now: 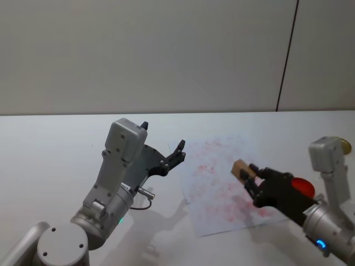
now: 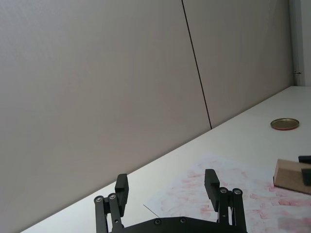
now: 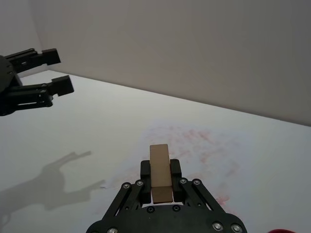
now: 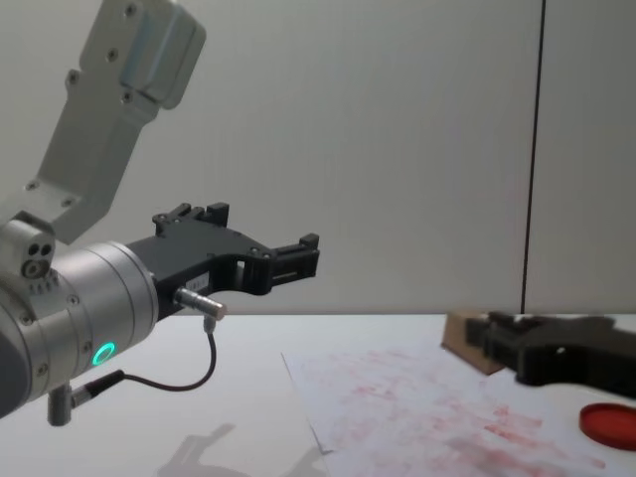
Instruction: Use the one hand to pick up the stamp and affix it onto the A4 paper.
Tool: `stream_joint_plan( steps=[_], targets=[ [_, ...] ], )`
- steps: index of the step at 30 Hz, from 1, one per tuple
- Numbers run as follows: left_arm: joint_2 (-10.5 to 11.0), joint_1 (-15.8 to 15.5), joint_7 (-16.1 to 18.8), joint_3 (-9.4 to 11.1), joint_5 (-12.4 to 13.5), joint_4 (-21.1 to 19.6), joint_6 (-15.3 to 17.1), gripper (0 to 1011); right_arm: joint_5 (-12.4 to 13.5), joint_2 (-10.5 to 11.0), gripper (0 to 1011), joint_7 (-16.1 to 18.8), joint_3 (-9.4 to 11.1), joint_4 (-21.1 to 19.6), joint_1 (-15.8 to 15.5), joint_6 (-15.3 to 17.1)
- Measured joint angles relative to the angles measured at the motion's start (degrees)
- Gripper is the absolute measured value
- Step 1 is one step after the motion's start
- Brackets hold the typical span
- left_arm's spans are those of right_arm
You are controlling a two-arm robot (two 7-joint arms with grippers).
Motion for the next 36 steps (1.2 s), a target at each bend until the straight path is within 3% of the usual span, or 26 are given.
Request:
stream_joint_plan(
  steps=[21, 36],
  targets=[
    [0.00, 0.00, 0.00, 0.00, 0.00, 0.00, 0.00, 993, 0.76, 4.50, 224, -2.80, 4.19, 1.29, -0.56, 0.27],
    [0.00, 0.00, 0.00, 0.00, 0.00, 0.00, 0.00, 993, 1.32, 5.49, 224, -3.78, 5.46, 5.05, -0.12, 0.23]
  ],
)
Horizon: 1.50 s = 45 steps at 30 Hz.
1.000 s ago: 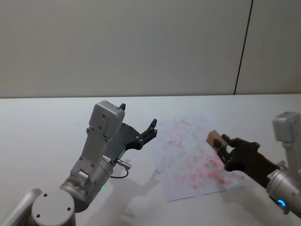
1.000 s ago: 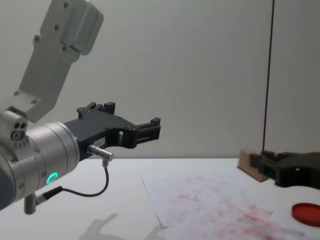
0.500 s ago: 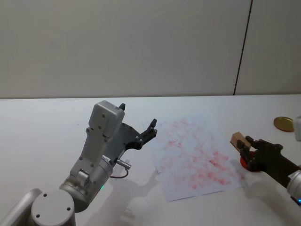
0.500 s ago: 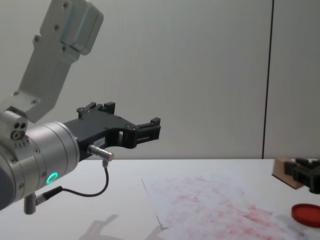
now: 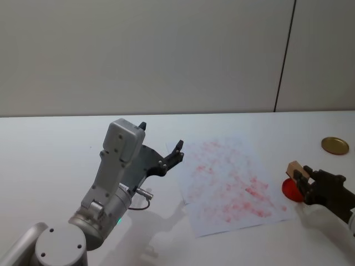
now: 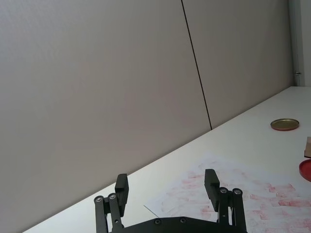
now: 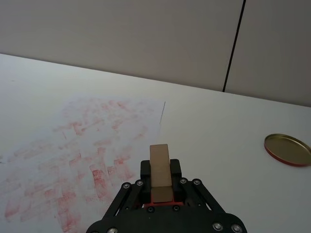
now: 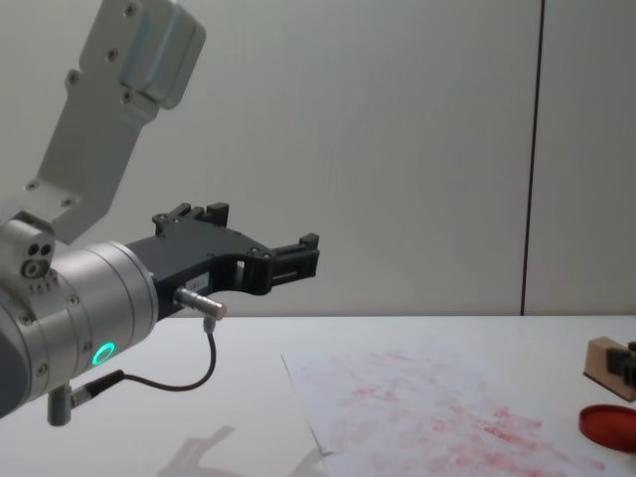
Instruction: Use the one hand to pick up the stamp and affix it onto the A4 paper.
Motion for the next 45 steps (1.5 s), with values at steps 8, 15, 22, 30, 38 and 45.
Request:
stream_joint_plan(
  steps=[8, 15, 22, 30, 38, 45],
  targets=[
    [0.00, 0.00, 0.00, 0.00, 0.00, 0.00, 0.00, 993, 0.06, -0.25, 224, -0.11, 0.13, 2.33, 1.01, -0.35],
    [0.00, 0.00, 0.00, 0.00, 0.00, 0.00, 0.00, 993, -0.16, -0.69, 224, 0.06, -0.05, 4.11, 1.87, -0.43],
    [0.00, 0.00, 0.00, 0.00, 0.00, 0.00, 0.00, 993, -0.61, -1.01, 224, 0.51, -0.37, 5.27, 2.29, -0.06],
    [0.00, 0.00, 0.00, 0.00, 0.00, 0.00, 0.00, 993, -0.94, -1.14, 236, 0.64, -0.57, 5.95, 2.39, 0.39],
    [0.00, 0.00, 0.00, 0.00, 0.00, 0.00, 0.00, 993, -1.00, -1.09, 474, 0.37, -0.55, 6.08, 2.28, 0.58],
    [0.00, 0.00, 0.00, 0.00, 0.00, 0.00, 0.00, 993, -0.65, -0.95, 688, 0.03, -0.38, 5.59, 1.98, 0.10]
  ],
)
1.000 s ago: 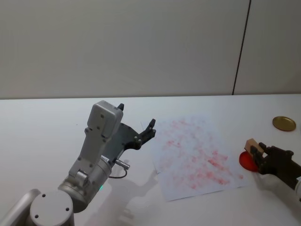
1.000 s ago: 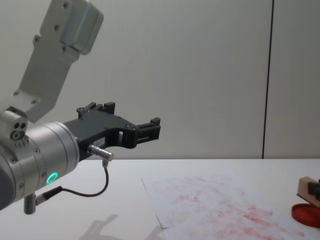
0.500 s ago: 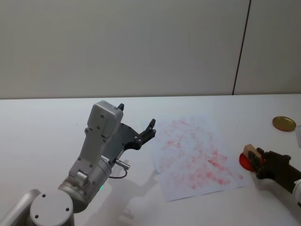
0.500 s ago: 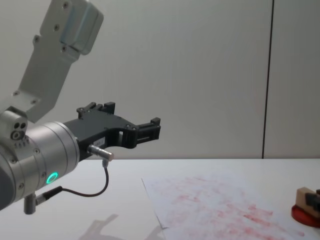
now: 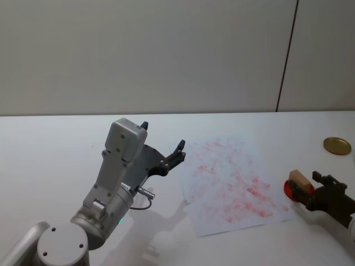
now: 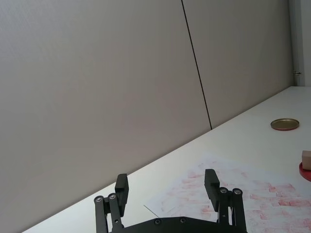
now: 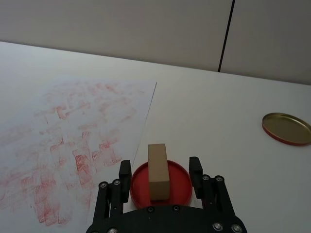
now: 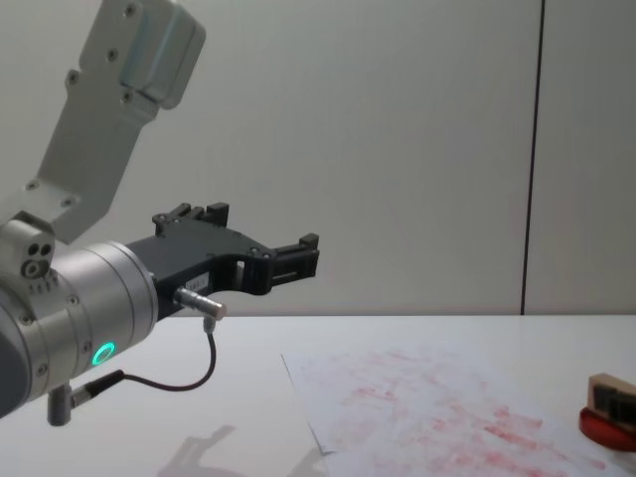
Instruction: Use the one hand to pick up the stamp and affix it onto the A4 paper.
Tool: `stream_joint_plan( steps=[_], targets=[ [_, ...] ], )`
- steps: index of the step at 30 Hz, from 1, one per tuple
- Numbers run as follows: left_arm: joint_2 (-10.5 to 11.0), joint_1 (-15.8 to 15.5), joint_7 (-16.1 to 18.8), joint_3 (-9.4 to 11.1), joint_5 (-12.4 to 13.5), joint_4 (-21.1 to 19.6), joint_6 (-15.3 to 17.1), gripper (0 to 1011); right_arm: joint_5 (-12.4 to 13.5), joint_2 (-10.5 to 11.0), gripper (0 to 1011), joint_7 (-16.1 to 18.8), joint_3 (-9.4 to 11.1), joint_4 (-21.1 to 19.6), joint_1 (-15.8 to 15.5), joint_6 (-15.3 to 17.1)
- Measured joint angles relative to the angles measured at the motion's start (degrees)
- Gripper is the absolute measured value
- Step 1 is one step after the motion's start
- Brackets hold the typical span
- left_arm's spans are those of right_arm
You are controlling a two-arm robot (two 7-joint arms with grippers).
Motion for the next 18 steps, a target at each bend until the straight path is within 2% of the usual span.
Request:
stream_joint_plan(
  steps=[11, 18],
  targets=[
    [0.00, 0.00, 0.00, 0.00, 0.00, 0.00, 0.00, 993, 0.25, 0.34, 1000, -0.82, 0.33, -4.14, -0.92, -2.95],
    [0.00, 0.00, 0.00, 0.00, 0.00, 0.00, 0.00, 993, 0.20, 0.43, 1001, -1.30, 0.36, -6.57, -1.35, -3.95]
  ],
)
